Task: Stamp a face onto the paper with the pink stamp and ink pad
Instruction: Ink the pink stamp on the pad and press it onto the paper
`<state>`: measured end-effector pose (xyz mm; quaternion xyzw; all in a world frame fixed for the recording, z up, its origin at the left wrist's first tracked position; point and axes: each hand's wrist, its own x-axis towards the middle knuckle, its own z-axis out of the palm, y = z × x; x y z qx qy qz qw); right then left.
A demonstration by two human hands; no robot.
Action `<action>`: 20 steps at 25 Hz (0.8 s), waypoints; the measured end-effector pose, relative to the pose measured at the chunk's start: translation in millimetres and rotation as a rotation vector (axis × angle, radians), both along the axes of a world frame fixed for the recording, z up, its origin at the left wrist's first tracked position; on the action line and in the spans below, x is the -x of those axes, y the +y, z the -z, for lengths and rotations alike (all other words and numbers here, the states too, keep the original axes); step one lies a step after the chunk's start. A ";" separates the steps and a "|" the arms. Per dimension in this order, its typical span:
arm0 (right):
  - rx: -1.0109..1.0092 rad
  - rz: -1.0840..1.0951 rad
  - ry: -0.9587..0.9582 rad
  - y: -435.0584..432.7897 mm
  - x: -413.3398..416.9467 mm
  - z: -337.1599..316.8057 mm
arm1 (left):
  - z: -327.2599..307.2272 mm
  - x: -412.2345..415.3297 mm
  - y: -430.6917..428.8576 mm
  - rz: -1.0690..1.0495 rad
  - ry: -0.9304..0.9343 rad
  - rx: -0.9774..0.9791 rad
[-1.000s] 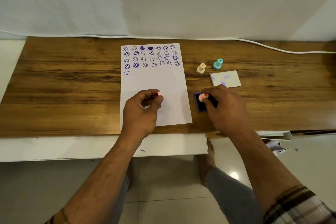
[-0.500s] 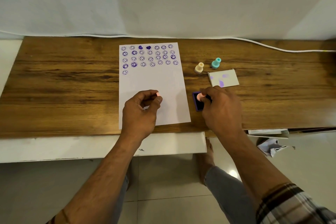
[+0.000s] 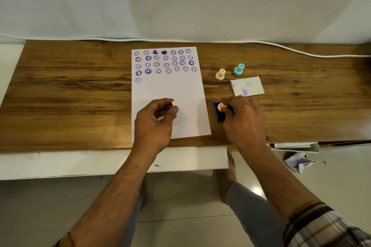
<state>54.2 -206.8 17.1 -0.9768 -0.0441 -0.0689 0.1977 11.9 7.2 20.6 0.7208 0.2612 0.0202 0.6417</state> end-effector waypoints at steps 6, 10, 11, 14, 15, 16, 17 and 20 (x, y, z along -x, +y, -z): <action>-0.009 0.011 -0.009 -0.4 0.2 3.7 | -1.8 0.3 -1.9 0.007 -0.010 -0.008; -0.013 -0.008 -0.030 -2.1 -0.2 8.1 | -0.3 0.3 1.7 -0.003 -0.010 -0.006; -0.016 -0.009 -0.024 -3.3 -0.1 9.1 | 0.2 0.4 2.4 -0.003 -0.013 -0.006; -0.019 -0.002 -0.008 -3.8 -0.5 8.8 | 1.3 -0.5 3.7 0.001 -0.026 -0.020; -0.009 0.005 0.011 -2.4 -0.5 7.5 | 1.8 -0.5 4.3 0.004 -0.029 -0.041; 0.000 0.015 0.035 -0.4 0.7 5.7 | 2.2 -0.4 5.8 0.001 -0.033 -0.061; -0.012 0.033 0.052 0.5 1.5 2.7 | 2.5 -0.9 7.9 -0.007 -0.034 -0.073; -0.295 0.130 0.016 6.4 -1.4 -17.7 | 3.4 -4.1 17.9 -0.092 -0.031 -0.050</action>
